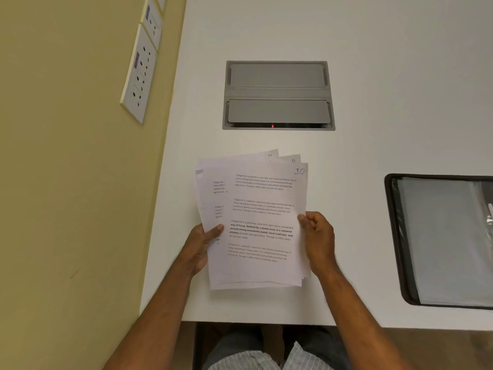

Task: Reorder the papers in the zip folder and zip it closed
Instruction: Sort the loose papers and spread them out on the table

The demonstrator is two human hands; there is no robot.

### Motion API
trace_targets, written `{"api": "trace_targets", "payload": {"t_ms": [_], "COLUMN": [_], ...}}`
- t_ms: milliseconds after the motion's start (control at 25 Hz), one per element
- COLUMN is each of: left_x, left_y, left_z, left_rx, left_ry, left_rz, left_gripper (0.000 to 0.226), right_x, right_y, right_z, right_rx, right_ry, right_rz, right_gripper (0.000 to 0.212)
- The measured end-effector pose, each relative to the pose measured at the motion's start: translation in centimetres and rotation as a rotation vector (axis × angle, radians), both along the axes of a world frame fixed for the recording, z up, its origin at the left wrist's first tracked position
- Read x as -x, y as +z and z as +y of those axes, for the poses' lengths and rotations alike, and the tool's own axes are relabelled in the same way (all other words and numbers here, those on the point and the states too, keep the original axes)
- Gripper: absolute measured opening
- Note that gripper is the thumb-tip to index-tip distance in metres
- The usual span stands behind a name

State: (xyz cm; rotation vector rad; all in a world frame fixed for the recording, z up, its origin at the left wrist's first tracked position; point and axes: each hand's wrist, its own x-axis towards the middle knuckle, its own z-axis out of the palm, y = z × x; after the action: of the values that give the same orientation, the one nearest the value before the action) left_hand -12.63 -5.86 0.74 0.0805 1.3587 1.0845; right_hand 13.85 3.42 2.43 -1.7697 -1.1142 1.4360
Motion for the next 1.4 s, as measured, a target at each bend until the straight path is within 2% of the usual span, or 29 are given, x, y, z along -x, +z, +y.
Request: {"api": "trace_targets", "payload": {"t_ms": [120, 240, 440, 600, 800, 880, 1000, 1040, 1120, 1240, 1320, 1400], "left_x": [0.1, 0.6, 2.5, 4.0, 4.2, 3.9, 3.0, 2.5, 1.5, 0.4, -0.3, -1.0], "left_y": [0.2, 0.9, 2.1, 3.1, 4.4, 5.0, 5.6, 5.6, 5.1, 4.1, 3.5, 2.8], "left_z": [-0.1, -0.1, -0.3, -0.7, -0.6, -0.3, 0.2, 0.4, 0.8, 0.9, 0.7, 0.5], "left_rx": [0.01, -0.005, -0.026, -0.082, -0.152, -0.216, -0.279, -0.286, -0.252, -0.116, -0.04, -0.003], "left_ry": [0.011, 0.025, 0.043, 0.057, 0.087, 0.095, 0.122, 0.121, 0.077, -0.018, -0.112, -0.134], "left_rz": [0.006, 0.01, 0.052, 0.005, -0.123, -0.192, -0.271, -0.285, -0.274, -0.121, -0.042, -0.024], "left_gripper": [0.033, 0.03, 0.032, 0.053, 0.037, 0.039, 0.069, 0.073, 0.066, 0.04, 0.042, 0.045], "right_x": [-0.6, -1.7, -4.9, -7.0, -6.9, -6.4, -5.3, -4.9, -4.0, -3.0, -2.6, -2.4], "right_y": [-0.4, -0.8, -1.0, -1.1, -0.7, -1.0, -1.8, -2.0, -2.1, -0.9, 0.5, 1.5], "right_z": [0.0, 0.2, 1.2, 0.7, 0.1, -0.1, -0.2, -0.2, -0.4, -0.6, -0.6, -0.6], "right_rx": [-0.021, -0.027, -0.053, -0.032, -0.043, -0.056, -0.065, -0.058, -0.009, 0.089, 0.135, 0.18], "right_ry": [0.042, -0.034, -0.243, -0.299, -0.254, -0.207, -0.123, -0.087, -0.023, 0.04, 0.05, 0.046], "right_rz": [0.03, 0.036, -0.123, -0.243, -0.294, -0.265, -0.227, -0.207, -0.104, 0.127, 0.241, 0.307], "right_gripper": [0.029, 0.026, 0.024, 0.027, 0.028, 0.027, 0.025, 0.025, 0.027, 0.022, 0.012, 0.011]}}
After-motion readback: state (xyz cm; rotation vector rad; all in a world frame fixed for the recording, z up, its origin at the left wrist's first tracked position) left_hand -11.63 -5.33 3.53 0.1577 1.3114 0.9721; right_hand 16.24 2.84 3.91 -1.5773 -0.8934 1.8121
